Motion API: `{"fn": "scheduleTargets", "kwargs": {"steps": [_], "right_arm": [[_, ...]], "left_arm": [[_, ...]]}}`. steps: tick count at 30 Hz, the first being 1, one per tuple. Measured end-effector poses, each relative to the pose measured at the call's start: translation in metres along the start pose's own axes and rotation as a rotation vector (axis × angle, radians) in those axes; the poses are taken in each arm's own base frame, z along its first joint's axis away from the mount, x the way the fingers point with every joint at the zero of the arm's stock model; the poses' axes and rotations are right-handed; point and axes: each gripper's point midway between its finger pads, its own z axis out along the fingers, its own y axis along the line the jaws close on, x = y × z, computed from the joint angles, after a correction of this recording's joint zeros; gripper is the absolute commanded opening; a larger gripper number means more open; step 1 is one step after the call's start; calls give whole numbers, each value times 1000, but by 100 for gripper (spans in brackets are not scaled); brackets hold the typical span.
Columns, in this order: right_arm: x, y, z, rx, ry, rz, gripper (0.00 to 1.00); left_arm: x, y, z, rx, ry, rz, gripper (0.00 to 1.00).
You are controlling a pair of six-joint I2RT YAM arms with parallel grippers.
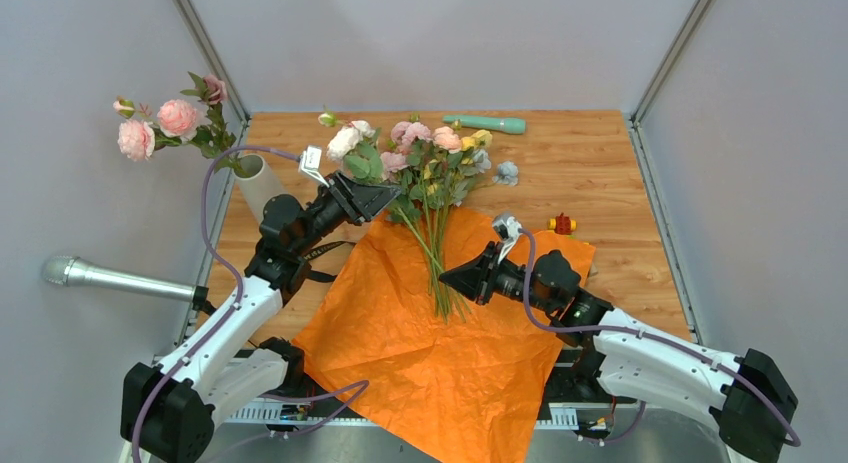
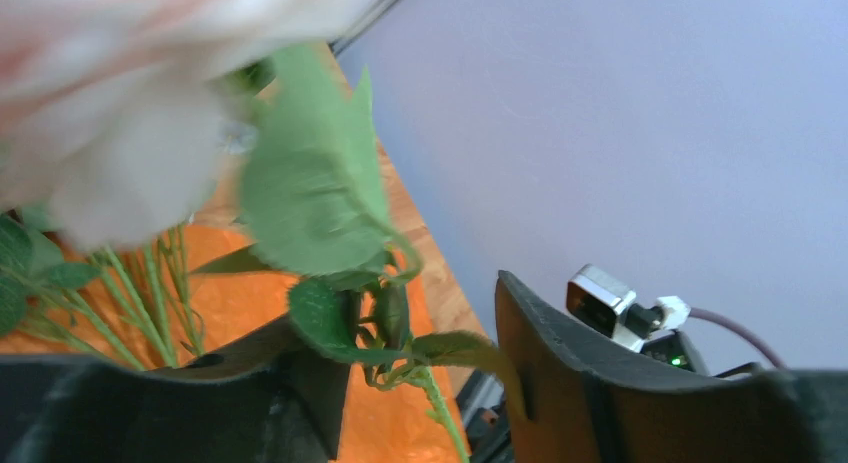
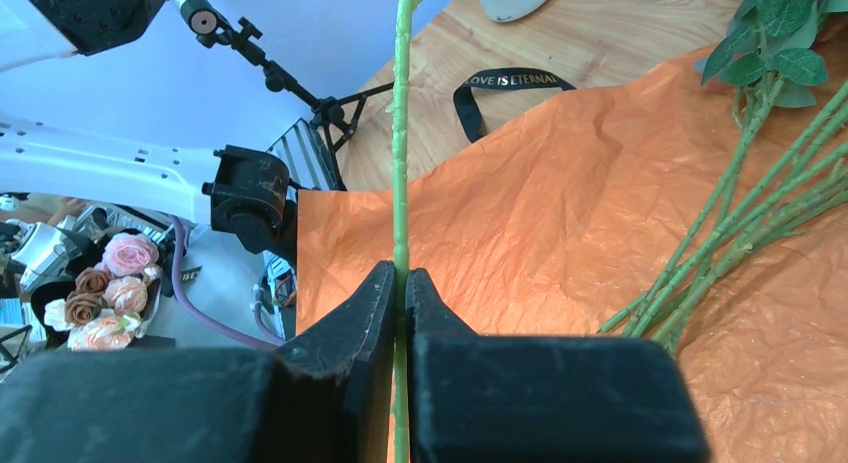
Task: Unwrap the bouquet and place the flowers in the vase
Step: Pick up the fake flower from the wrapping paper, then insert the fake flower into the vase.
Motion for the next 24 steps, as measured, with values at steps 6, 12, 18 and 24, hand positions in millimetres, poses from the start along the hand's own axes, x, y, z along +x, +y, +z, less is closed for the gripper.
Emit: {"fn": "scheduleTargets", "kwargs": {"steps": [6, 12, 18, 24], "right_arm": [[3, 1, 2, -8, 13, -11, 0], [6, -2, 1, 4, 26, -19, 6], [3, -6, -2, 36, 16, -30, 52], [-8, -12, -14, 98, -24, -52, 78]], "left_arm": [[0, 1, -1, -2, 3, 13, 12], [2, 1, -4, -7, 14, 22, 0], [6, 1, -5, -1, 46, 77, 0], [-20, -31, -5, 17, 104, 381, 0]]}}
